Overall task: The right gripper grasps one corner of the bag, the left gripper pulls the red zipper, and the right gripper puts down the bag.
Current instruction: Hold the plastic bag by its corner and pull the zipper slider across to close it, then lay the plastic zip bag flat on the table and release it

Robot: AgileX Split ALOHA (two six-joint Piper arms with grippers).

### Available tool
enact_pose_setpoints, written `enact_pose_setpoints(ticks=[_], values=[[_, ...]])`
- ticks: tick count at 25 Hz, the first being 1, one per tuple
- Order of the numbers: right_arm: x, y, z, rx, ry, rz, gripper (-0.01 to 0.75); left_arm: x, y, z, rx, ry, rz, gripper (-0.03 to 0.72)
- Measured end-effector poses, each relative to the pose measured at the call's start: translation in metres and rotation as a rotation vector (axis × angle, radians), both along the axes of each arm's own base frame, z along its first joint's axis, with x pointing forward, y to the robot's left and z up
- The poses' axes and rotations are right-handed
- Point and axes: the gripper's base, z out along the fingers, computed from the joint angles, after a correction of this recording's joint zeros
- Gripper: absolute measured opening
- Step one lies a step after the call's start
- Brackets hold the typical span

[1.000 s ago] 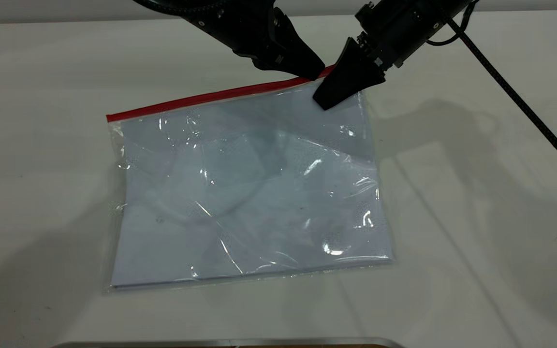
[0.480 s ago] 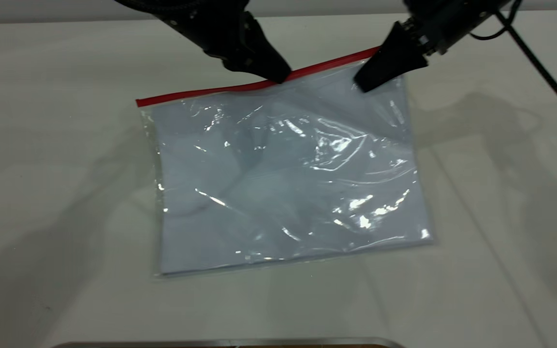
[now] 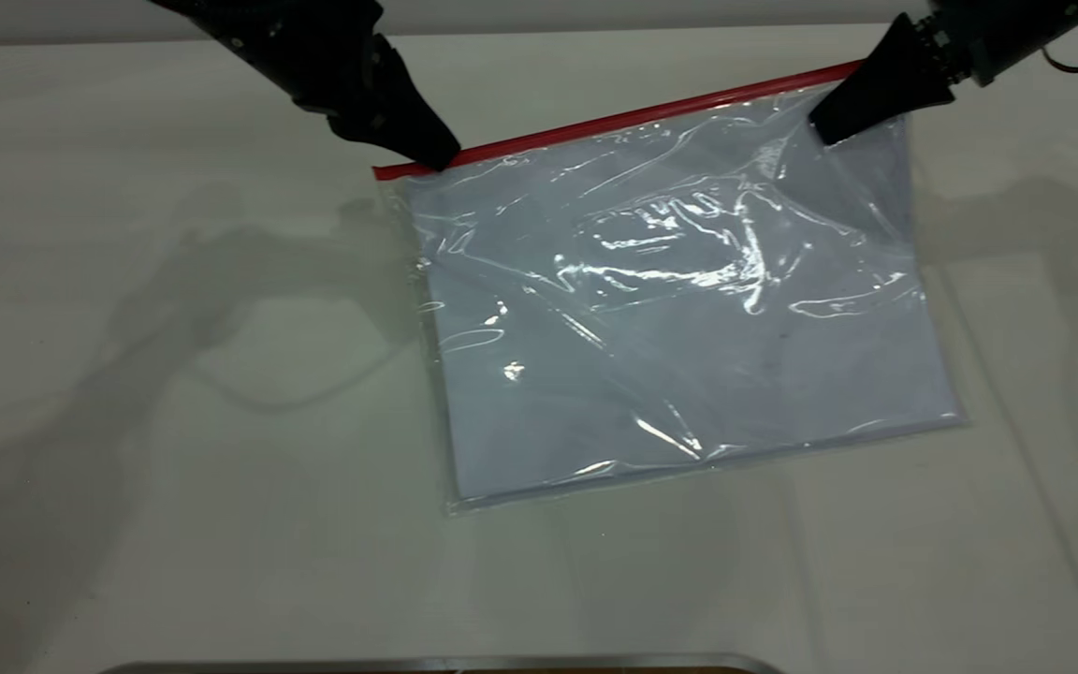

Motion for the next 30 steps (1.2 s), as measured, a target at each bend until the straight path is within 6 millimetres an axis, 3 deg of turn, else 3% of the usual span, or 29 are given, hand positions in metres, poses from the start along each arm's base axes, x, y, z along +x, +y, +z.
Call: enact_pose_setpoints(ticks=[9,13,17,22,25,30], values=[[0.000,-0.010,0.000,0.007,0.016,-0.032,0.038,-0.001,0.004,-0.002,0.029,-0.005,-0.024,0.047],[0.001,-0.011,0.001,0.014,0.048,-0.065,0.077,0.000,0.003,-0.002,0.031,-0.010,-0.021,0.065],[0.002,-0.016,0.000,0.008,0.081,-0.122,0.268,0.000,0.006,-0.002,0.053,-0.019,-0.025,0.148],[0.009,-0.021,0.006,-0.026,0.071,-0.149,0.624,0.006,0.006,0.019,0.049,-0.070,0.035,0.366],[0.019,-0.026,0.026,-0.089,0.039,-0.149,0.688,0.011,0.007,0.044,0.037,-0.098,0.131,0.468],[0.039,-0.036,0.113,-0.195,-0.078,-0.203,0.676,0.007,0.015,0.098,0.068,-0.141,0.226,0.542]])
